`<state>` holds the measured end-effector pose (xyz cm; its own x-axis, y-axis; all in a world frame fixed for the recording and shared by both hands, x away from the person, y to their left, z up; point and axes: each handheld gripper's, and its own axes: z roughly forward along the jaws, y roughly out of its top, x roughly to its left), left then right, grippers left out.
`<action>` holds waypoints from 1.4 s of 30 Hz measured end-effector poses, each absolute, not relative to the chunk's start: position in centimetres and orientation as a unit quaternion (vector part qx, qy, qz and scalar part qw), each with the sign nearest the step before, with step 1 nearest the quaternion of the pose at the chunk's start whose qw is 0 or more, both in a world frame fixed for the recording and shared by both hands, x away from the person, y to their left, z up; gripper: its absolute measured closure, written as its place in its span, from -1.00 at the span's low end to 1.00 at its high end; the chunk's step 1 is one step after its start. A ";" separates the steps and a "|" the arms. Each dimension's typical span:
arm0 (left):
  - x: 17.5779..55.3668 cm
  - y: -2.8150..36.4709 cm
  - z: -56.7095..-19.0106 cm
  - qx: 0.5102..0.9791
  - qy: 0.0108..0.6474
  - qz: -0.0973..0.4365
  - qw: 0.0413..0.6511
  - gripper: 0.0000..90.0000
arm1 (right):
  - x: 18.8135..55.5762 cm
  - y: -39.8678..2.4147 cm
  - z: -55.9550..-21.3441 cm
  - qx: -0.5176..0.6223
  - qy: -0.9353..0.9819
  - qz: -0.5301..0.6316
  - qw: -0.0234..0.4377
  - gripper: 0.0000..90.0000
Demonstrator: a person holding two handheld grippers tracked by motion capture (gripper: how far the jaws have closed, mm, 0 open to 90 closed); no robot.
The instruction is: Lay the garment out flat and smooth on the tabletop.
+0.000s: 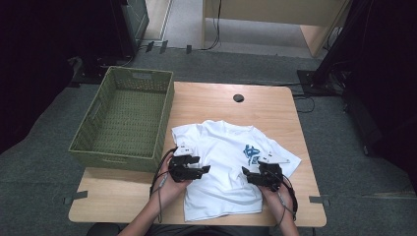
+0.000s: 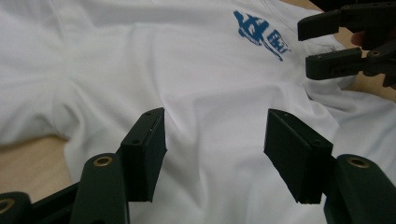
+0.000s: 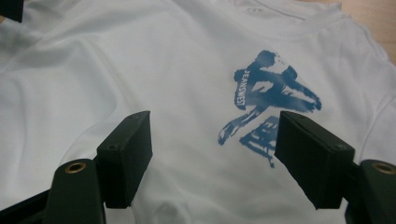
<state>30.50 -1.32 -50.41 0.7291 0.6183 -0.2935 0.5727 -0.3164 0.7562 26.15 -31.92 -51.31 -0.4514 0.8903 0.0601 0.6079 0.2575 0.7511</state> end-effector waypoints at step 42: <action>37.8 -7.5 -52.8 0.827 0.355 0.077 0.429 -0.30 | 33.6 -30.0 -53.2 0.481 0.776 0.354 0.202 -0.59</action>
<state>37.79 -7.52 -52.83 0.7367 0.6527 -0.1772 0.5206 -0.3800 0.7646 33.64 -29.96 -53.22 -0.4553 0.8899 0.0279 0.6043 0.2858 0.7437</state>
